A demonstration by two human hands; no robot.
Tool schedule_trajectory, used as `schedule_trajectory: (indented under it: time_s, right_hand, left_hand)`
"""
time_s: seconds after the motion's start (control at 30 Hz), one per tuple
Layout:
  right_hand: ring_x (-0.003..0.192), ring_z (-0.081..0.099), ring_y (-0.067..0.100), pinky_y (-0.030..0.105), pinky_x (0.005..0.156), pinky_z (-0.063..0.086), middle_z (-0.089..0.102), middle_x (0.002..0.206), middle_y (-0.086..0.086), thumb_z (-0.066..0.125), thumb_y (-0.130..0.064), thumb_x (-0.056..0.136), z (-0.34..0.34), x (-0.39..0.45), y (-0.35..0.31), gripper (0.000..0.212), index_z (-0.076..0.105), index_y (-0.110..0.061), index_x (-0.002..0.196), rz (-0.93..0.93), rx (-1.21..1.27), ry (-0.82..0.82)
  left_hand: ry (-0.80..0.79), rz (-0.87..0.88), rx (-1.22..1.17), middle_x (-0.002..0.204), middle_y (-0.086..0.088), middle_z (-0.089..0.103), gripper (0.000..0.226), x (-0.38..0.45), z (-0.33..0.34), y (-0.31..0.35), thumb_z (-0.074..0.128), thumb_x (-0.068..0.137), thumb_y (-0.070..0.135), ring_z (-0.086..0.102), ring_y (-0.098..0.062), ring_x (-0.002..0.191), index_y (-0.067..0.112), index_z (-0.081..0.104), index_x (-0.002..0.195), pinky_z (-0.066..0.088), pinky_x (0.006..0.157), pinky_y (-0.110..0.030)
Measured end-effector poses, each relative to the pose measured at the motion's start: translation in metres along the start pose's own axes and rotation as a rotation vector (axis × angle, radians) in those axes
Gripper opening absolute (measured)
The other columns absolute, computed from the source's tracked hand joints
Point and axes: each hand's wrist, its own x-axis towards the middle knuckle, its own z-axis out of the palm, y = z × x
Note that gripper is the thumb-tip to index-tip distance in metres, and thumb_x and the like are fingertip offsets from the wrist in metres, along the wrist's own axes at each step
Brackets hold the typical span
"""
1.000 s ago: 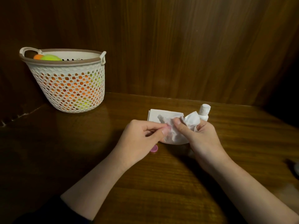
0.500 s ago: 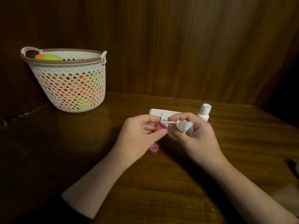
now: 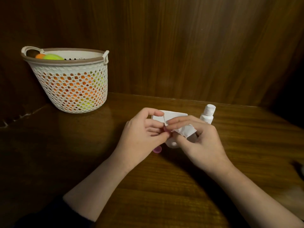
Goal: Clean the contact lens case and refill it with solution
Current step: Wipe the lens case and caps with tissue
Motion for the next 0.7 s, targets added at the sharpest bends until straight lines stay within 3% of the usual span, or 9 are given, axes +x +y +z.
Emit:
schedule_trajectory:
  time_s: [0.2,0.37,0.5,0.7]
  right_hand:
    - [0.123,0.059,-0.010,0.000,0.093,0.042,0.072,0.115,-0.030,0.083,-0.021,0.088,-0.0038,0.0010,-0.0012,0.040,0.073,-0.037,0.123,-0.035,-0.079,0.050]
    - [0.117,0.063,-0.004,0.003,0.093,0.044,0.072,0.108,-0.026,0.090,-0.020,0.084,-0.0034,0.0020,0.0007,0.036,0.073,-0.033,0.112,-0.053,-0.130,0.103]
    - [0.117,0.066,-0.003,0.005,0.094,0.047,0.075,0.110,-0.029,0.081,-0.011,0.090,-0.0025,0.0006,-0.0025,0.034,0.075,-0.038,0.109,-0.054,-0.010,0.008]
    - [0.116,0.070,0.003,0.009,0.091,0.051,0.077,0.113,-0.021,0.078,-0.010,0.096,-0.0014,-0.0002,-0.0067,0.031,0.074,-0.033,0.116,-0.055,0.140,-0.042]
  left_hand:
    - [-0.002,0.007,-0.017,0.109,0.012,0.081,0.061,-0.0003,-0.0017,0.0023,0.092,0.081,0.021,0.078,0.002,0.093,0.029,0.061,0.133,0.064,0.074,-0.019]
    - [-0.008,0.021,0.035,0.101,0.016,0.080,0.063,-0.0003,0.0005,0.0030,0.093,0.080,0.021,0.077,0.005,0.089,0.032,0.060,0.133,0.061,0.072,-0.014]
    - [0.022,0.031,-0.021,0.104,0.014,0.081,0.064,0.0008,-0.0015,0.0000,0.093,0.081,0.021,0.078,0.003,0.091,0.031,0.060,0.134,0.063,0.076,-0.017]
    - [0.026,-0.103,-0.348,0.111,0.008,0.083,0.054,0.0047,-0.0036,-0.0045,0.091,0.081,0.017,0.079,-0.009,0.104,0.029,0.065,0.127,0.065,0.085,-0.027]
